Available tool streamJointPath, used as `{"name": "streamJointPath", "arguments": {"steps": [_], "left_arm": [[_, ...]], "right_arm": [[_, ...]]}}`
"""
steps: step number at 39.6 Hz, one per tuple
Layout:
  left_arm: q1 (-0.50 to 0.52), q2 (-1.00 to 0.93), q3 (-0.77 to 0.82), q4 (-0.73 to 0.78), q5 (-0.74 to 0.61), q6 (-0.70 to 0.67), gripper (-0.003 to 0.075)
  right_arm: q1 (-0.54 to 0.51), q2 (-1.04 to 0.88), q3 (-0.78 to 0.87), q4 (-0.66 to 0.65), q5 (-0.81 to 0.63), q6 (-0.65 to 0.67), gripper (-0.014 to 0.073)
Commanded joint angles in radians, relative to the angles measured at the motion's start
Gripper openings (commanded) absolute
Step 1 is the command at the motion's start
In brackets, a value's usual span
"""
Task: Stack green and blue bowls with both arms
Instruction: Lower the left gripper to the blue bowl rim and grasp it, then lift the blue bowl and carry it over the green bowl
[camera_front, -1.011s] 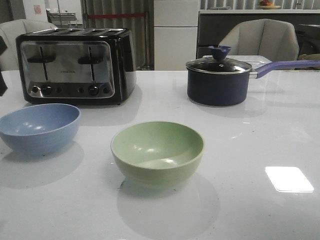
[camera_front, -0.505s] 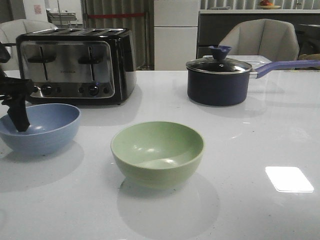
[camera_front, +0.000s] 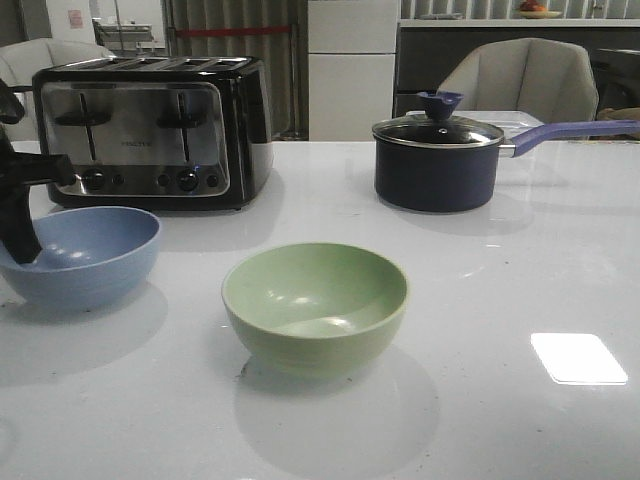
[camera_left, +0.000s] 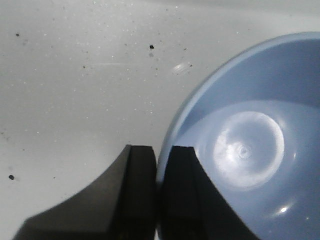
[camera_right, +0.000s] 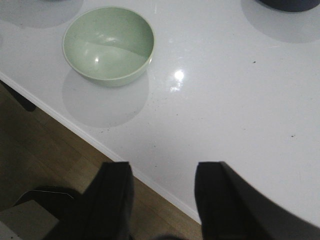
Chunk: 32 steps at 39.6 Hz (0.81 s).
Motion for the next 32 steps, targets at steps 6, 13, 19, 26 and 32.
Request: {"name": "streamJointPath", "arguments": {"steps": [6, 13, 19, 26, 32], "left_arm": [[-0.010, -0.157, -0.059, -0.107, 0.057, 0.142, 0.0098], [-0.086, -0.200, -0.167, -0.156, 0.219, 0.221, 0.0098], [-0.216, -0.200, -0.267, -0.156, 0.282, 0.228, 0.0098], [-0.373, -0.168, -0.327, -0.155, 0.250, 0.228, 0.0099], [-0.467, -0.110, -0.347, -0.150, 0.229, 0.222, 0.0099]], "right_arm": [[0.000, -0.001, -0.027, -0.006, -0.063, -0.005, 0.0416], [0.000, -0.001, -0.027, -0.006, -0.063, -0.005, 0.0416], [0.000, -0.001, -0.027, -0.006, -0.063, -0.005, 0.0416], [0.000, -0.001, -0.027, -0.006, -0.063, -0.005, 0.0416], [0.000, -0.001, -0.027, -0.006, -0.062, -0.005, 0.0416]]}}
